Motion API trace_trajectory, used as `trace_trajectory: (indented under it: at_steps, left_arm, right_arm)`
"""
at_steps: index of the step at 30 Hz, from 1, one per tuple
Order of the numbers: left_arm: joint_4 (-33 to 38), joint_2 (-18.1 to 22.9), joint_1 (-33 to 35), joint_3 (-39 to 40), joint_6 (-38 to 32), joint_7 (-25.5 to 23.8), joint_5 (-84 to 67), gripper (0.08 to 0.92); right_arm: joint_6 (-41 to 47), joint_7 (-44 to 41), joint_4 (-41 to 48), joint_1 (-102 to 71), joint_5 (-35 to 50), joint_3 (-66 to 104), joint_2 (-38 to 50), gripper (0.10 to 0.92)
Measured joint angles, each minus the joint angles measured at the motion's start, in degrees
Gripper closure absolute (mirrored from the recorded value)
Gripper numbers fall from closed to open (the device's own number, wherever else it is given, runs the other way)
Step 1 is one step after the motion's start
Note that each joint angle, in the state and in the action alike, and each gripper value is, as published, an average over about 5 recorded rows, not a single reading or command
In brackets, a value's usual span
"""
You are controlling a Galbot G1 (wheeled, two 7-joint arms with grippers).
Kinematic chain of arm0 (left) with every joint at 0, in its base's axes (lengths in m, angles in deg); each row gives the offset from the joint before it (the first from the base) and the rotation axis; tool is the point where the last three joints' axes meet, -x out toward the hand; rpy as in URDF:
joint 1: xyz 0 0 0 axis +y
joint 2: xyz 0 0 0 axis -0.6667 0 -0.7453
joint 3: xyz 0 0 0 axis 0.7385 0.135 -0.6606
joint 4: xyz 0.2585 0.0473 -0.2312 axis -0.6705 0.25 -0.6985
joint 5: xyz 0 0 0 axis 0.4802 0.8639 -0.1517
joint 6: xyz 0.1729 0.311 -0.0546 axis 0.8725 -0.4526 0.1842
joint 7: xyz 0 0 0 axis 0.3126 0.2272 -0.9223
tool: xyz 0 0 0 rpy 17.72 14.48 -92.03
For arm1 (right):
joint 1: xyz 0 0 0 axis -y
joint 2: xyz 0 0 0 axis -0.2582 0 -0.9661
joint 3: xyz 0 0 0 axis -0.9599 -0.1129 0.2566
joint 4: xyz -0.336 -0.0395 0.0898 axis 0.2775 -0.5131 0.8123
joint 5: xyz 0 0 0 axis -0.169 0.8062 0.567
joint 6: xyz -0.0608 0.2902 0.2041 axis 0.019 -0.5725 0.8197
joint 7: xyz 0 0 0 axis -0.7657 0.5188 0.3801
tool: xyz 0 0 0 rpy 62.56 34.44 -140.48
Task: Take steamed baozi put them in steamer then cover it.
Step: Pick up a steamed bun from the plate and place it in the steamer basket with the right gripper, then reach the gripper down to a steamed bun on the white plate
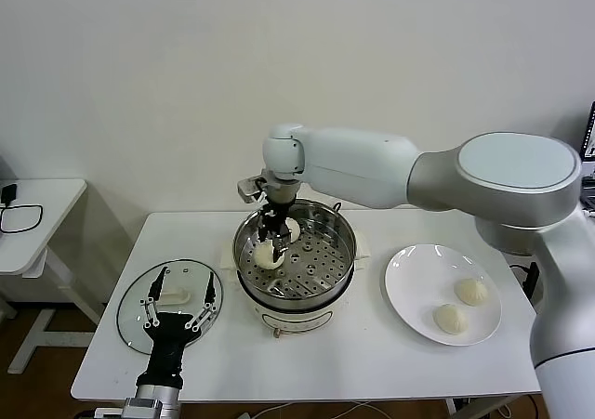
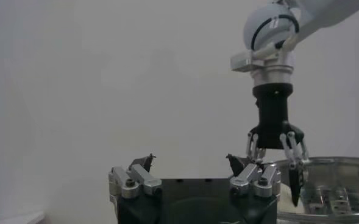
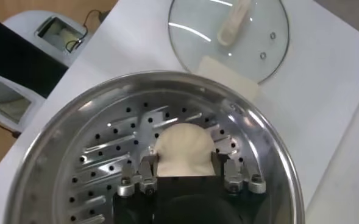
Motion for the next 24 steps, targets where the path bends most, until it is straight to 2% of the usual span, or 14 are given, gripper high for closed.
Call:
trace_trajectory:
  at_steps: [10, 17, 24]
  left_arm:
    - [-0.25, 0.01, -0.15, -0.07, 0.0, 0.04, -0.15, 0.177]
    - [-0.13, -0.26, -0.11, -0.23, 0.03, 0.11, -0.36, 0.177]
    - [-0.2, -0.28, -0.24, 0.14, 0.31, 0.11, -0.36, 0.177]
  right_arm:
    - [0.3, 0.93, 0.24, -0.5, -0.94, 0.0, -0.97, 0.216]
    - [-0.54, -0.31, -3.91, 1.88, -3.28, 1.39, 3.28, 0.203]
    - [-3.68, -4.74, -9.0, 5.03, -7.65, 3.4, 14.13, 0.203]
